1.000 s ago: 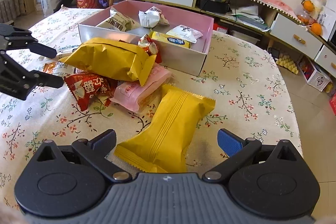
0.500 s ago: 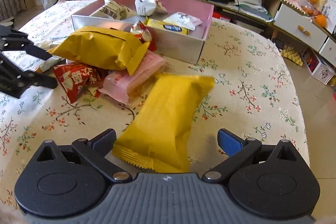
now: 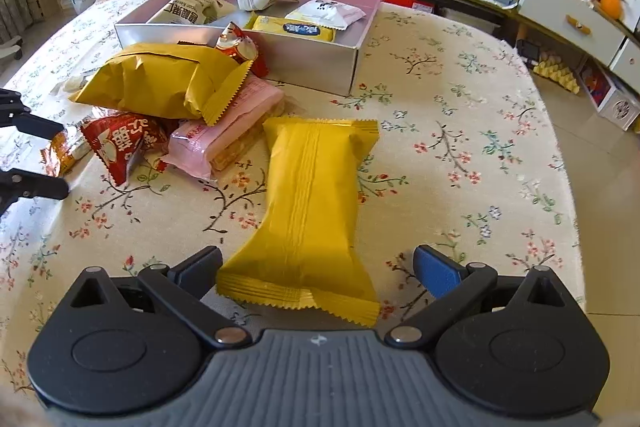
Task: Organize snacks
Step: 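Grasp the orange-labelled packet with the left gripper while the right gripper grasps the yellow pack, then carry the orange-labelled packet and yellow pack over the pink box with both grippers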
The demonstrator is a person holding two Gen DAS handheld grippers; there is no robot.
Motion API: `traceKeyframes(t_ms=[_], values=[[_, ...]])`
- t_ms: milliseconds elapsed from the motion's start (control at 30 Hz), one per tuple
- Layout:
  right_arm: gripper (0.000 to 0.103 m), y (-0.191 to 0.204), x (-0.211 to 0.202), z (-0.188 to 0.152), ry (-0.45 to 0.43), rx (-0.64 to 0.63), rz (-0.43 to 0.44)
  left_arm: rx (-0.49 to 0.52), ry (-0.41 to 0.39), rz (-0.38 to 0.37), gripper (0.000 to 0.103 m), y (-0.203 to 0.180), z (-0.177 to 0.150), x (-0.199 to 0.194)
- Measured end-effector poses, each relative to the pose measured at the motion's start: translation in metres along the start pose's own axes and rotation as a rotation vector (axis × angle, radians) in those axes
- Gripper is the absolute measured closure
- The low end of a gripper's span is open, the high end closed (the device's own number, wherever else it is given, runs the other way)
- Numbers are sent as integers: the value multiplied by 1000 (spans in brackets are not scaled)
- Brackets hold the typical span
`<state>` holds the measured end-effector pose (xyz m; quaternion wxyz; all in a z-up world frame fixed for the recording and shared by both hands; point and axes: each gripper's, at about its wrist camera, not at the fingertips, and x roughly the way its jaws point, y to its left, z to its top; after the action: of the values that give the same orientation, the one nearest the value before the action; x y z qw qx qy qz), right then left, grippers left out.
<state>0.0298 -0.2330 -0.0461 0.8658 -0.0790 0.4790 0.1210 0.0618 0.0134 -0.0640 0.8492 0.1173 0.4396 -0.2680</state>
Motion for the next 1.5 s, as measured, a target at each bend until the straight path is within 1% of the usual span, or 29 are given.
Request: traceKeyframes(t_ms=[200,267,367,433,500,533,600,633,667,700,767,800,867,900,967,1000,1200,1500], values=[[4,1,1,4,-21,-6,-3,-53,33,52,30,-4,9,4],[6,0,3,6,-31,-6,-17,-77,46,68,29,-4,11,5],[10,-2,5,9,-36,5,-11,-104,55,80,31,-4,12,5],[13,-2,7,11,-35,7,-6,-114,56,83,34,-5,12,4],[17,0,6,11,-37,5,-3,-116,51,83,44,-7,11,3],[20,1,6,11,-38,1,-1,-115,49,86,47,-8,12,3],[24,4,5,12,-41,-8,3,-101,48,94,58,-11,12,2],[28,5,4,12,-42,-11,4,-97,47,96,60,-12,12,2],[32,5,4,13,-43,-12,6,-95,47,96,61,-12,12,2],[34,6,3,13,-44,-13,9,-93,49,97,62,-13,13,2],[42,8,2,14,-45,-16,14,-89,50,100,63,-14,13,2],[43,9,2,14,-45,-19,15,-87,51,103,63,-14,12,1],[52,10,0,16,-40,-23,7,-80,54,111,64,-15,13,1],[54,10,0,17,-36,-22,5,-78,56,115,65,-16,13,1],[62,10,-2,19,-29,-16,-5,-77,60,120,66,-17,14,1],[64,10,-2,19,-27,-12,-10,-78,62,120,66,-16,14,1],[66,11,-4,21,-25,-9,-22,-81,65,131,66,-15,14,-3],[67,11,-14,27,-60,-2,-19,-105,37,137,66,-9,18,-15]])
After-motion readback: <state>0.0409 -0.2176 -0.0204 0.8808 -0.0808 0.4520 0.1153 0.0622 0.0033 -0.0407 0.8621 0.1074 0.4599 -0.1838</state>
